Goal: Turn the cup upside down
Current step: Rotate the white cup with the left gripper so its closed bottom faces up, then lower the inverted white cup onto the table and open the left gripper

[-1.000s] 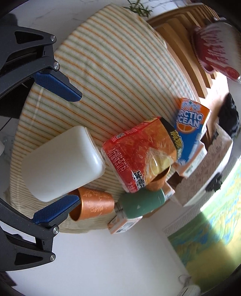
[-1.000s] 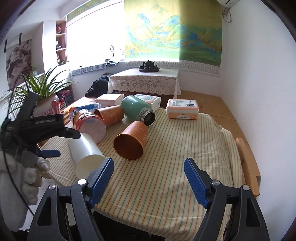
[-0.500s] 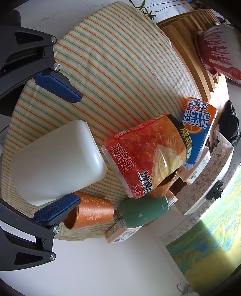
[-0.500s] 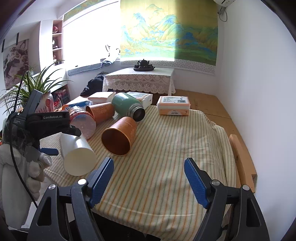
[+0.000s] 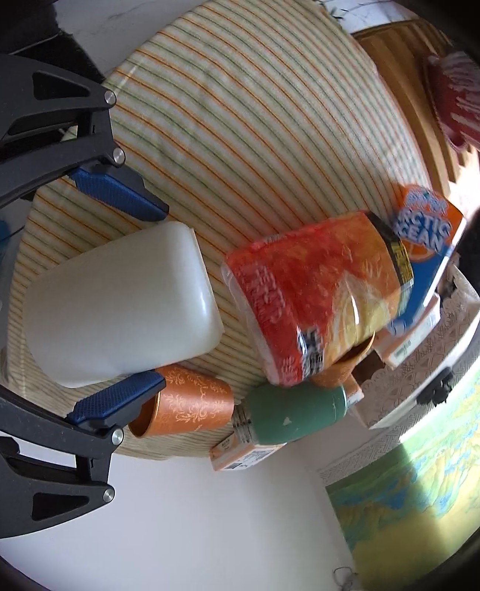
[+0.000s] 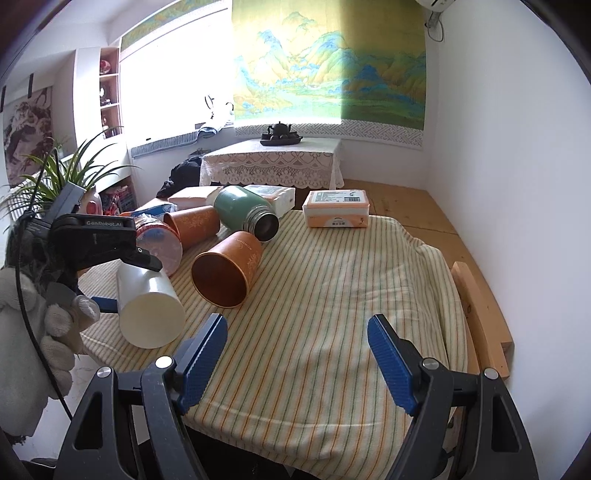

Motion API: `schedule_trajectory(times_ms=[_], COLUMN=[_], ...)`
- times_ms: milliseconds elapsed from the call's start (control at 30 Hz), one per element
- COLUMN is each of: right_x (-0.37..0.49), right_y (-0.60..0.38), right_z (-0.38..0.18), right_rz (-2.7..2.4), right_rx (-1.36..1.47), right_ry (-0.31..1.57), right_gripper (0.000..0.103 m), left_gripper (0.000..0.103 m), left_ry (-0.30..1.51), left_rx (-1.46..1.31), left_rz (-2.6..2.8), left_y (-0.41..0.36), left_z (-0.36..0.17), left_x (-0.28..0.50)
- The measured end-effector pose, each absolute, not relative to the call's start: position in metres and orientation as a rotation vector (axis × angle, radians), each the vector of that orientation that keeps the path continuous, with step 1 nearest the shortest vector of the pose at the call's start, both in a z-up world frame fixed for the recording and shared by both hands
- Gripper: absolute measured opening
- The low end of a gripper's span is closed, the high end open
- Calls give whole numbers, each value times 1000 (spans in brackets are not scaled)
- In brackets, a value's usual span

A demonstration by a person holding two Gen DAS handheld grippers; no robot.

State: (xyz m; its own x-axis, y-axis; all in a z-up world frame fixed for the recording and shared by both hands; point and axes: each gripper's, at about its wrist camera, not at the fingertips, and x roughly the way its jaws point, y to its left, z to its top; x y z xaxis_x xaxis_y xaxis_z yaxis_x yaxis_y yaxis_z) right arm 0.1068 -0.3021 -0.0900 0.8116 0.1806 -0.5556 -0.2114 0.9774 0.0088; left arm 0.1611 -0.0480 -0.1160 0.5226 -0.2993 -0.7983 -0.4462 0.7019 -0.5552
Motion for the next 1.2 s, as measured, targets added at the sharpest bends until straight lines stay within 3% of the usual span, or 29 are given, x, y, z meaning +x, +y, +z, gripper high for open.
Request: schedule_trajectory(times_ms=[400, 767, 1200], right_x=[108, 110, 104], right_y=[-309, -303, -295], right_z=[-97, -105, -103], right_rz=[229, 221, 163], right_rx=[-27, -10, -21], right_ry=[611, 631, 604], right_gripper=[75, 75, 75], left_gripper=[82, 82, 82], left_ry=[974, 657, 555], left_rx=[-686, -187, -48], left_rz=[17, 23, -27], left_y=[-62, -101, -123], left_z=[-100, -77, -86], left_x=[146, 124, 109])
